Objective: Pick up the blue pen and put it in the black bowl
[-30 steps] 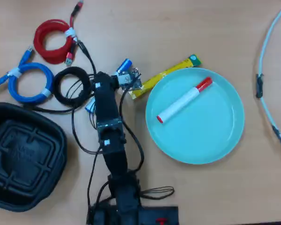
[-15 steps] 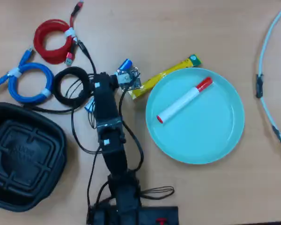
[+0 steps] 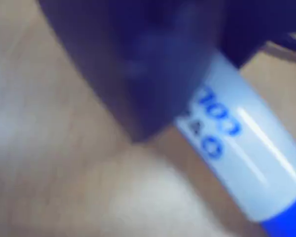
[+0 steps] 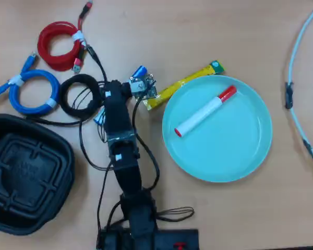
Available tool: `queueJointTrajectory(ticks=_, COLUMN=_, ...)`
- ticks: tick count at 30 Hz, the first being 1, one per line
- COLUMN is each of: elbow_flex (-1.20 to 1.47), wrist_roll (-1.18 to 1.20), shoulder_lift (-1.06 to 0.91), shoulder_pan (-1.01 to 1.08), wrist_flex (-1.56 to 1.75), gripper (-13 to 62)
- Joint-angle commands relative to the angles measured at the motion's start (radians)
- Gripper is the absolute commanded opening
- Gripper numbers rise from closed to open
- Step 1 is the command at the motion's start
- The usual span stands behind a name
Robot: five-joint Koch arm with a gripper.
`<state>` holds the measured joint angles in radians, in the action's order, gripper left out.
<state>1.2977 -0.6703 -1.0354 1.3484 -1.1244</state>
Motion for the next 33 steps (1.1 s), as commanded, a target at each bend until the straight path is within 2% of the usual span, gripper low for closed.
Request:
queueJointTrajectory(ticks=1, elbow_flex=-0.020, wrist_roll=0.077, shoulder_lift=0.002, shoulder_pan=0.002, wrist_flex=-0.140, gripper=-8.3)
queueJointTrajectory(ticks=7, elbow_flex=-0.043, wrist_roll=0.166, shoulder_lift=0.066, shoulder_pan=0.009, wrist_flex=-0.219, gripper=-8.3)
queueJointTrajectory(ticks=12, elbow_flex=-0.034, wrist_roll=0.273, shoulder_lift=0.064, shoulder_pan=0.014, wrist_flex=-0.224, gripper=-8.3)
queueJointTrajectory(ticks=17, elbow_flex=-0.100, wrist_roll=0.394, shoulder_lift=0.031, shoulder_pan=0.055, wrist_flex=-0.390, gripper=-8.3)
queueJointTrajectory(ticks=30, elbow_flex=-0.176, wrist_roll=0.394, shoulder_lift=0.014, shoulder_pan=0.038, wrist_flex=-0.476, gripper=-8.2)
queueJointTrajectory(ticks=33, elbow_flex=-0.166, wrist_roll=0.393, shoulder_lift=-0.100, shoulder_pan=0.032, wrist_flex=-0.491, gripper=-8.2)
